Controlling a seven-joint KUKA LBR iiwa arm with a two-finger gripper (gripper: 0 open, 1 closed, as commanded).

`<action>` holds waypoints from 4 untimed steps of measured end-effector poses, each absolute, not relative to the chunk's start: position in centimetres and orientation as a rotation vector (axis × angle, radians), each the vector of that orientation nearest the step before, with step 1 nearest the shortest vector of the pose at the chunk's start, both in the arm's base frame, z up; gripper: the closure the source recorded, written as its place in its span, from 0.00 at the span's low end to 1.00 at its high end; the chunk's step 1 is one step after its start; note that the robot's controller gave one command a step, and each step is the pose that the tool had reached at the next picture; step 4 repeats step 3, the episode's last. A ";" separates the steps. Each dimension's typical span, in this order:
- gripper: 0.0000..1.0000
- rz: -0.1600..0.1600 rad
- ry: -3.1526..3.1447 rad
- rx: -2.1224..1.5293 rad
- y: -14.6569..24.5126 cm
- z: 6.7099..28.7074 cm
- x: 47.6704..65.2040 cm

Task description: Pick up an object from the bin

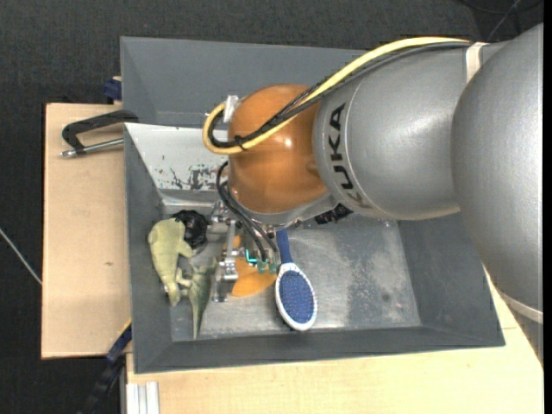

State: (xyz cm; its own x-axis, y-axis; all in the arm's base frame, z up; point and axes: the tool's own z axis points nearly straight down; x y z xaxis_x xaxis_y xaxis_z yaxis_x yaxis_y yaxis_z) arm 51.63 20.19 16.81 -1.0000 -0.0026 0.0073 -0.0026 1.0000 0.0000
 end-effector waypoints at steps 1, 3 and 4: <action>0.00 -0.005 -3.145 0.186 21.7 7.2 50.2; 1.00 -0.004 -3.124 0.439 19.0 21.5 51.6; 1.00 -0.004 -3.124 0.439 19.0 21.5 51.6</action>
Offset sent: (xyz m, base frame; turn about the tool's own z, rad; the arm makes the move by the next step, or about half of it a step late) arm -0.0170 0.0137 -0.0981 -0.1155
